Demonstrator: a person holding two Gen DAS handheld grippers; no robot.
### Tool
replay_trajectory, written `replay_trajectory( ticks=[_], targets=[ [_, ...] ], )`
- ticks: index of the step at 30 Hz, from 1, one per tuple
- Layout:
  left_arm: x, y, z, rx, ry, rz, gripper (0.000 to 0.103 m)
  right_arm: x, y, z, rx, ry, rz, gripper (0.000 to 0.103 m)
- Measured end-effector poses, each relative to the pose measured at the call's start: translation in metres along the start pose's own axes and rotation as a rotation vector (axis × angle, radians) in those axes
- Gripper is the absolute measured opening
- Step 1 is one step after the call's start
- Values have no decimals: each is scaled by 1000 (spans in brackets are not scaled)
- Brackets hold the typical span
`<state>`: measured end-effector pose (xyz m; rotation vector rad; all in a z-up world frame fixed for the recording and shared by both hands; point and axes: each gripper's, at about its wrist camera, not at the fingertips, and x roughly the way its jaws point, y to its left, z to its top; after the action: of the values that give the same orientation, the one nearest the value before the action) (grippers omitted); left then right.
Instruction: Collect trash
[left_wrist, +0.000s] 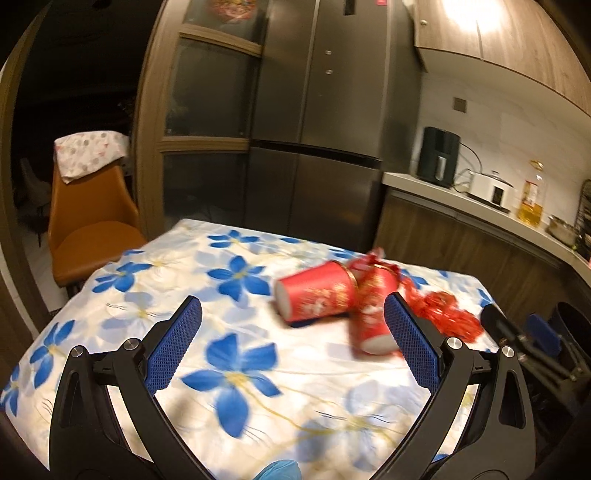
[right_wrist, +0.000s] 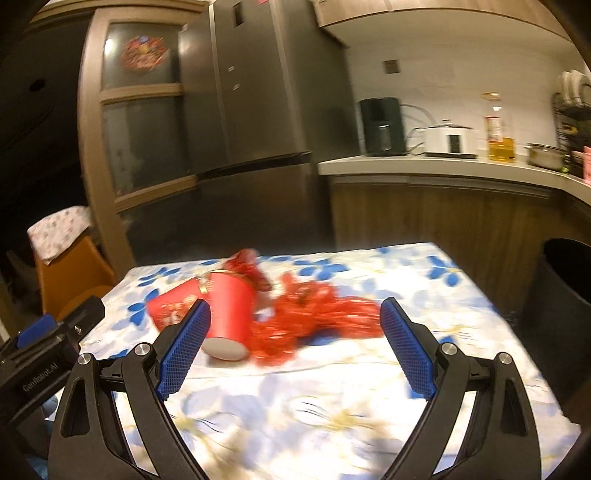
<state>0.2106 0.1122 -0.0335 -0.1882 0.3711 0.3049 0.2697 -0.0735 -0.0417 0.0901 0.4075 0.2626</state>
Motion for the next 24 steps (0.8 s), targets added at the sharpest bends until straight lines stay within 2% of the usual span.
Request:
replay_trajectory(
  ticks=[5, 11, 14, 19, 21, 24],
  targets=[
    [11, 19, 8, -18, -8, 20, 97, 34, 32, -2, -33, 43, 40, 90],
    [25, 32, 13, -20, -1, 13, 97, 76, 54, -8, -81, 116, 37, 89],
    [32, 37, 15, -15, 0, 9, 97, 93, 59, -11, -94, 174, 39, 77],
    [46, 47, 18, -33, 16, -14, 97, 109, 63, -14, -104, 229, 47, 66],
    [53, 49, 20, -34, 19, -33, 97, 113, 64, -17, -110, 248, 45, 56],
    [59, 48, 22, -26, 19, -35, 97, 113, 63, -17, -108, 248, 56, 54]
  ],
)
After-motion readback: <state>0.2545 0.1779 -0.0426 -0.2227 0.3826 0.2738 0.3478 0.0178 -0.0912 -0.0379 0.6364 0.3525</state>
